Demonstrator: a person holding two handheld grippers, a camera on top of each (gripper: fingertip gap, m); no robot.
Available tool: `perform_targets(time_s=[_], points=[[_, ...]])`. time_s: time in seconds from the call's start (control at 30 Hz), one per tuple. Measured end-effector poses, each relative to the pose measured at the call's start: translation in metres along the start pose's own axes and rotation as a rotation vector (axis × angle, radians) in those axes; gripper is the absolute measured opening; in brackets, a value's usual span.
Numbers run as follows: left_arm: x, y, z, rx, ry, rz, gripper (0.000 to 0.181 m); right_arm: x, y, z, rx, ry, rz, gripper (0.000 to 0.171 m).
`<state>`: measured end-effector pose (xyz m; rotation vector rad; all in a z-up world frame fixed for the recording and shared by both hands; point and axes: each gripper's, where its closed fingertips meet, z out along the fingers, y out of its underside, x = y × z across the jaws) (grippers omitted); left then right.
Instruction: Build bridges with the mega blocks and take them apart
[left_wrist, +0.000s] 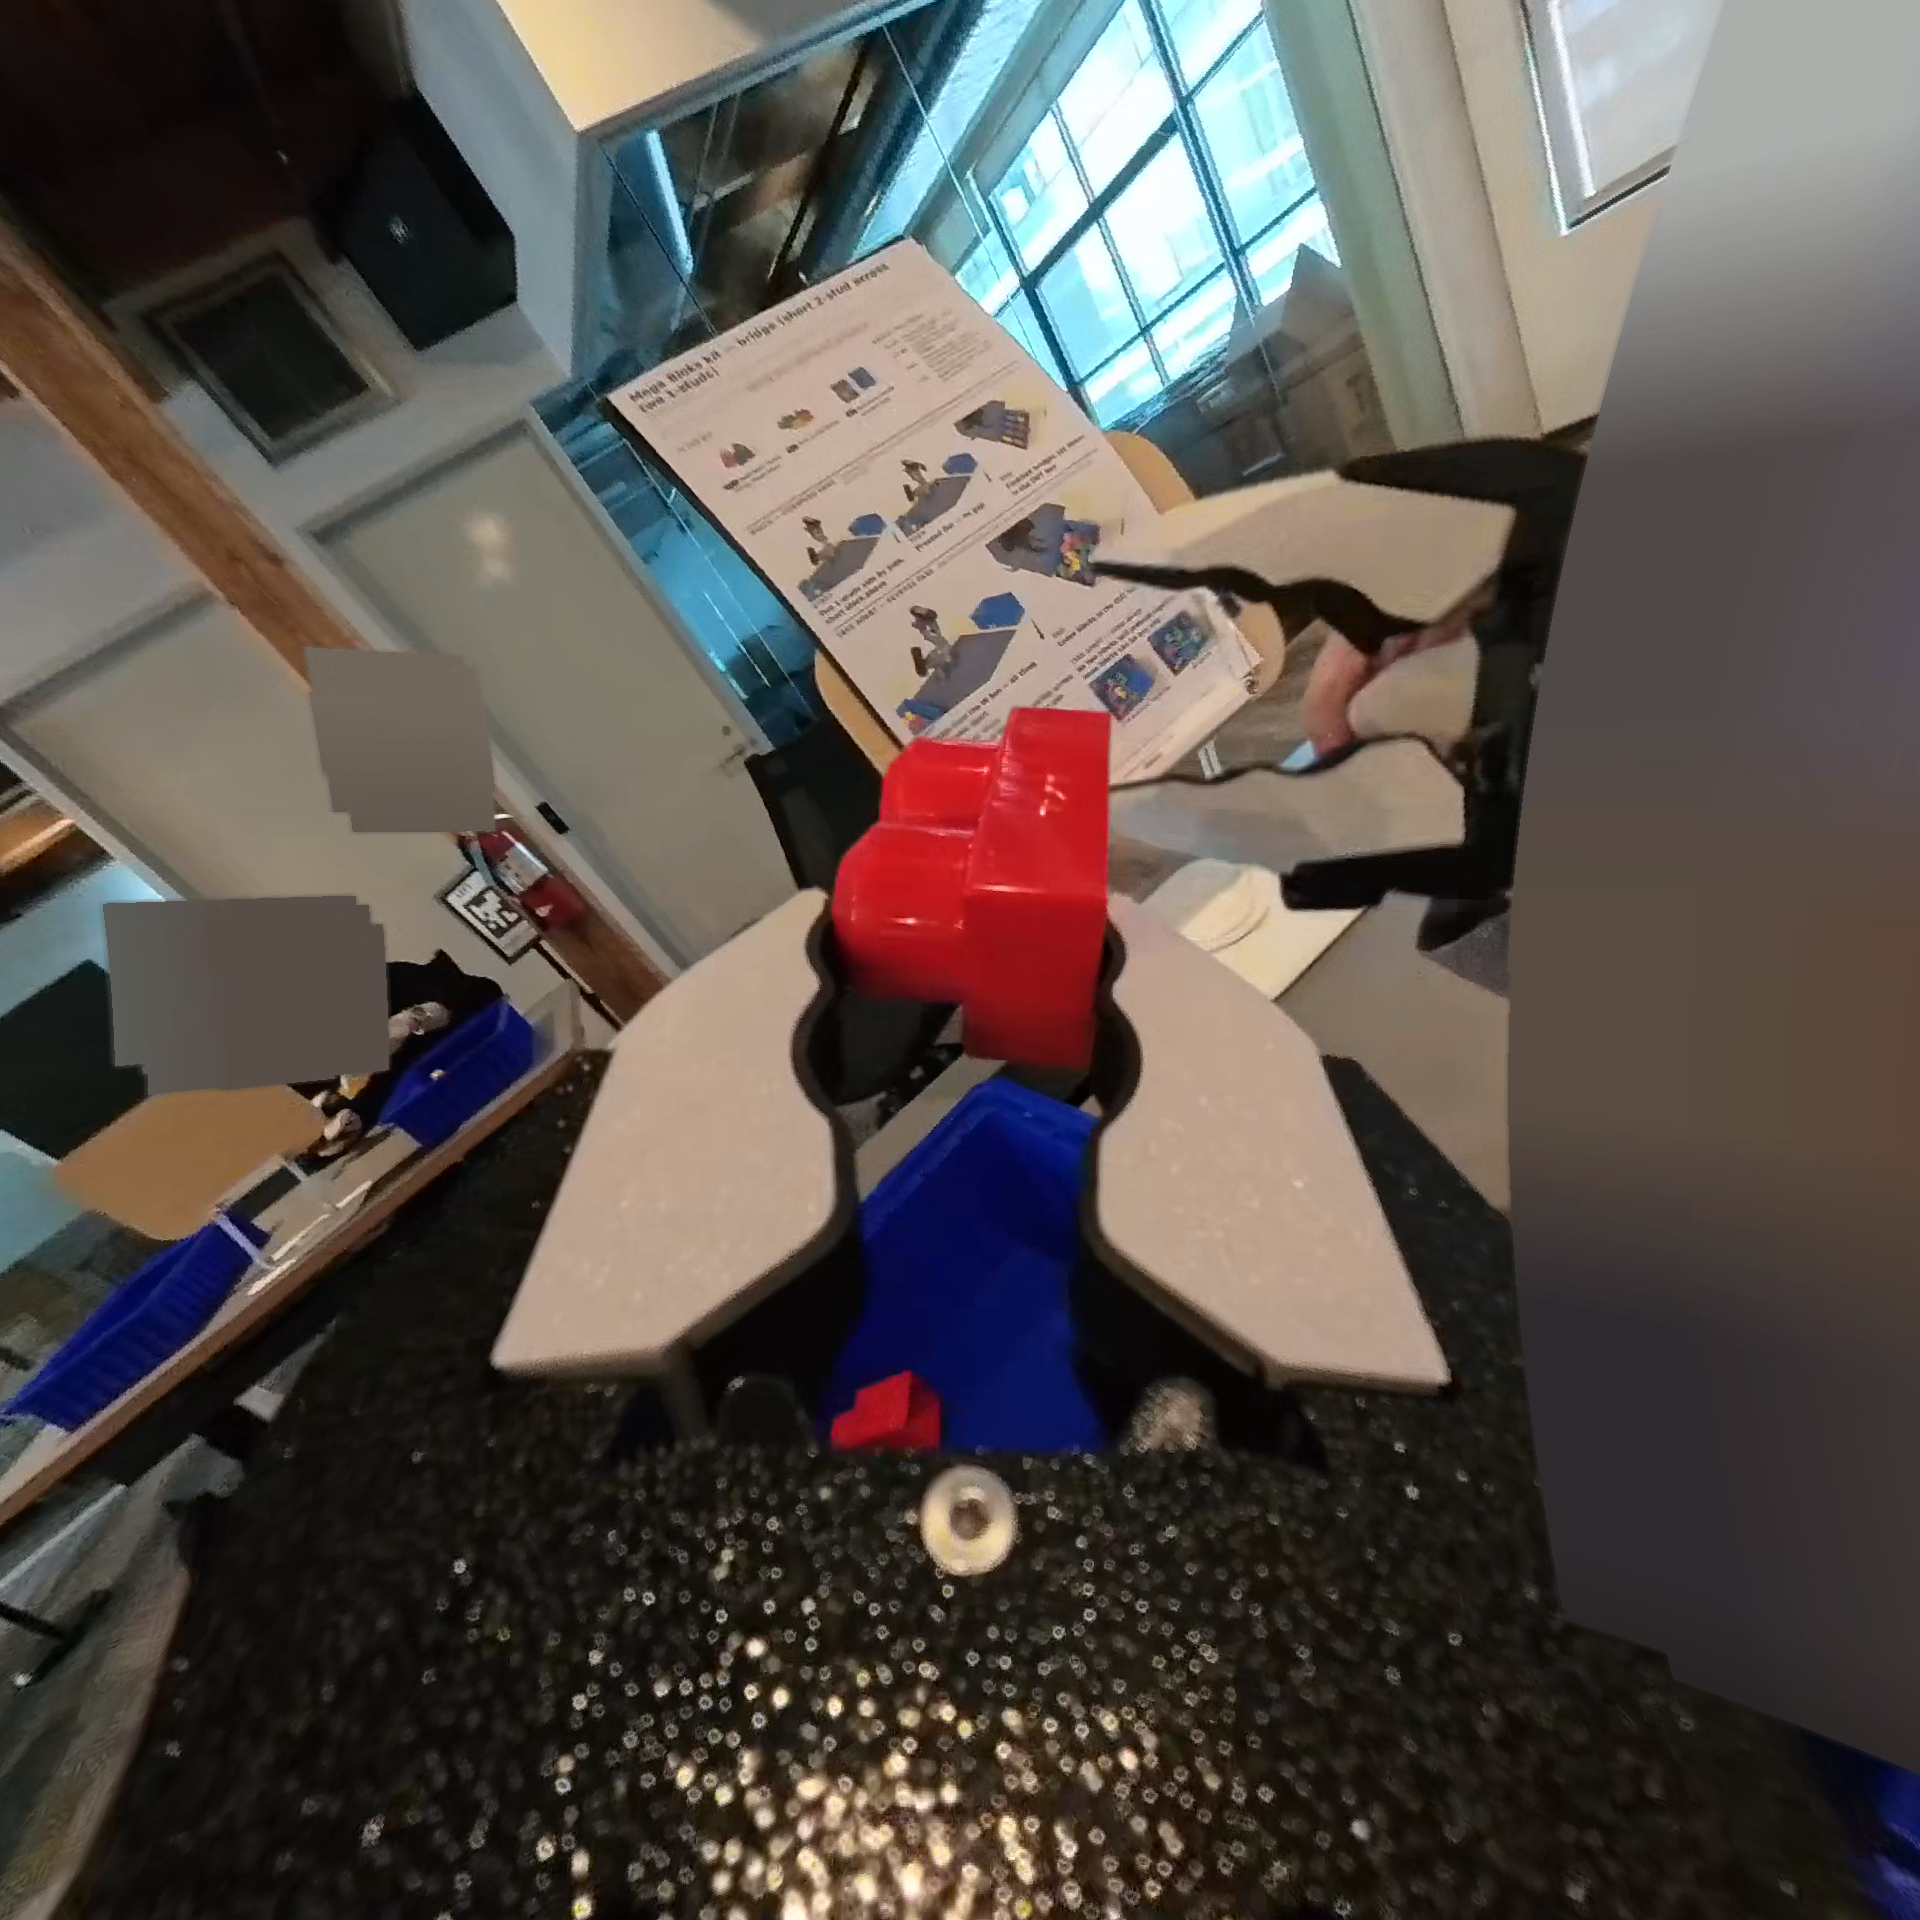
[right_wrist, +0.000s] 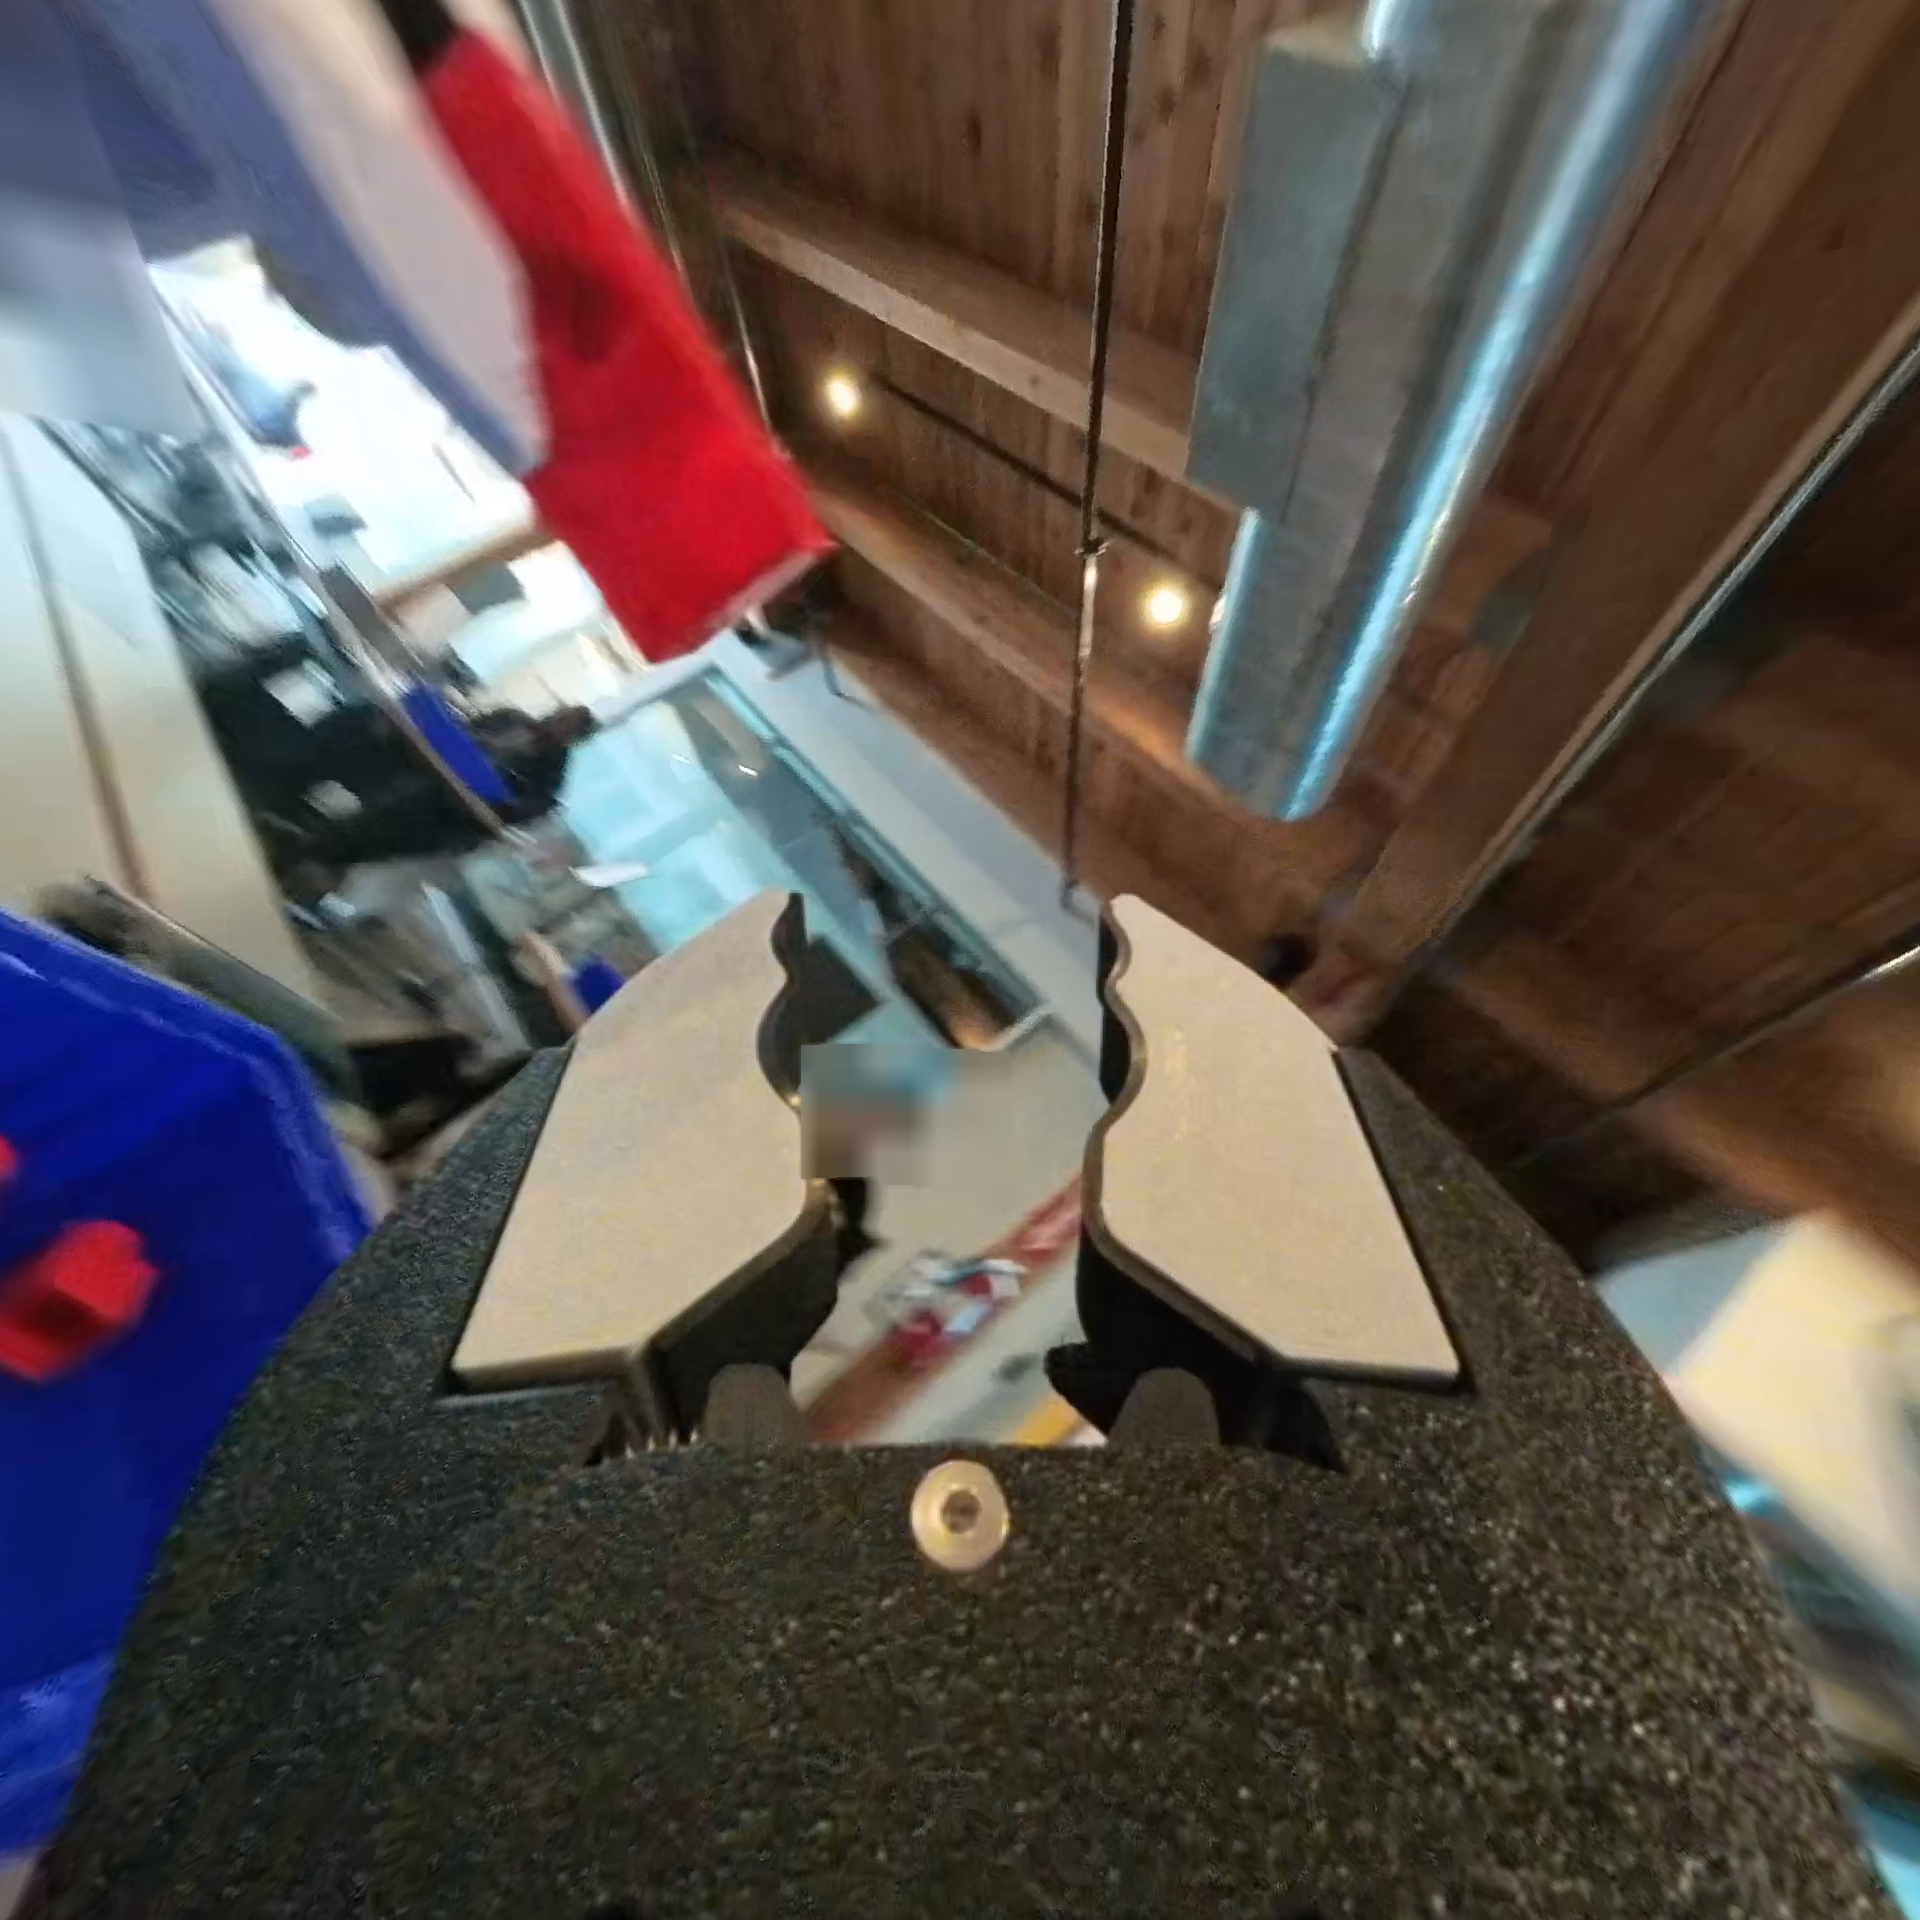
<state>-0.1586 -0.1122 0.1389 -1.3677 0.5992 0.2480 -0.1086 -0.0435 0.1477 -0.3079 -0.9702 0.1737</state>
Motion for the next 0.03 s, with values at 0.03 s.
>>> perform_targets(time_s=[0.03], points=[[0.0016,-0.0004,-0.0005,0.006,0.004,0.026,0.045,0.002,0.0021,0.0008,0.005,-0.031,0.121,0.051]])
